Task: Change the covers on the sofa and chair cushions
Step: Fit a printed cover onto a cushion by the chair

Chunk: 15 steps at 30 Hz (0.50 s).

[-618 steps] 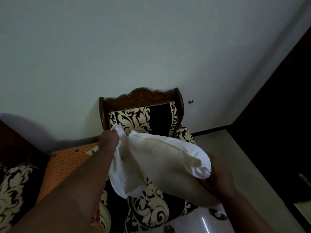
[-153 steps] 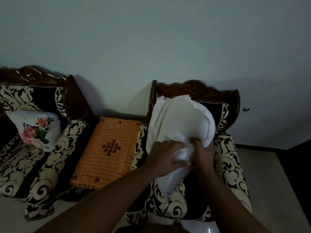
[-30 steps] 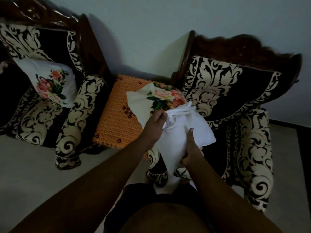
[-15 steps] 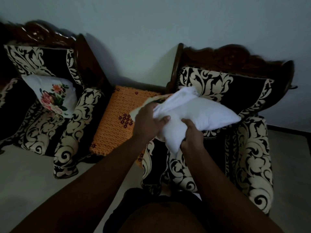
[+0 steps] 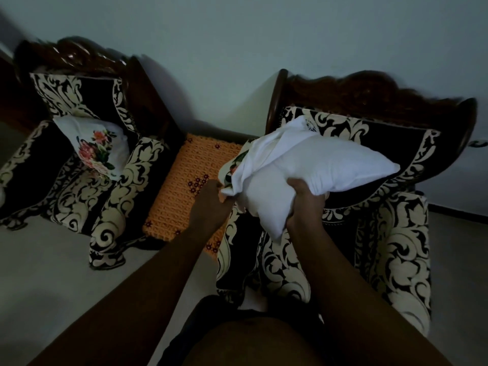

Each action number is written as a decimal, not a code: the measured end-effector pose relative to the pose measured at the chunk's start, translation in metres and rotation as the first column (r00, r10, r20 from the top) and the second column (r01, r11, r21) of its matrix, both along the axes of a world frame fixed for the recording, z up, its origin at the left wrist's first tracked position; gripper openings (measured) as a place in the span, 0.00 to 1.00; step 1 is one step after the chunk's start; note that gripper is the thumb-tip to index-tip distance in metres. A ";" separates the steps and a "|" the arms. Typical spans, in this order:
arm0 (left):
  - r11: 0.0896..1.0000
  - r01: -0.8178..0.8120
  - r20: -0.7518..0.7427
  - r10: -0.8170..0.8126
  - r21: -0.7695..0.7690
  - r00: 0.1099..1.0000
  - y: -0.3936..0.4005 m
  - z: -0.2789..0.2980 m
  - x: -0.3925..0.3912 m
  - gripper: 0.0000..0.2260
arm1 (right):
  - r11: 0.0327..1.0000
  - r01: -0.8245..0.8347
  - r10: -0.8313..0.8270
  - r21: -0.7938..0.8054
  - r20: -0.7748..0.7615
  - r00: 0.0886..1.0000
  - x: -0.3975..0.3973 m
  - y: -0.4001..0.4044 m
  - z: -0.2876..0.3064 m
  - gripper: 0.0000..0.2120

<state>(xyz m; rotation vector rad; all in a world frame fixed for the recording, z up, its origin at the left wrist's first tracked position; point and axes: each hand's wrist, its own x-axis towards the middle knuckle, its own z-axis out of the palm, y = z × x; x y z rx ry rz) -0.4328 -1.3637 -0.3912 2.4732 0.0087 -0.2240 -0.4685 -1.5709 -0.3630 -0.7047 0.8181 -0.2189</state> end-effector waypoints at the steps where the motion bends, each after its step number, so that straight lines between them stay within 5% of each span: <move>1: 0.999 0.046 -0.026 -0.046 -0.002 0.999 0.006 -0.002 0.006 0.21 | 1.000 -0.019 0.019 -0.001 -0.003 1.000 -0.002 0.001 0.000 0.24; 4: 0.957 0.250 -0.023 -0.249 0.145 0.968 0.019 -0.005 0.009 0.20 | 0.997 -0.019 0.017 -0.072 -0.030 0.999 -0.006 0.010 -0.004 0.23; 8: 0.920 0.315 0.097 -0.344 0.232 0.934 0.036 -0.023 -0.019 0.21 | 0.972 0.110 -0.128 -0.208 -0.074 0.989 -0.002 0.031 -0.005 0.25; 15: 0.910 0.415 0.401 -0.384 0.010 0.832 0.040 -0.012 -0.079 0.14 | 0.732 0.142 -0.150 -0.666 0.046 0.988 0.018 0.083 -0.008 0.18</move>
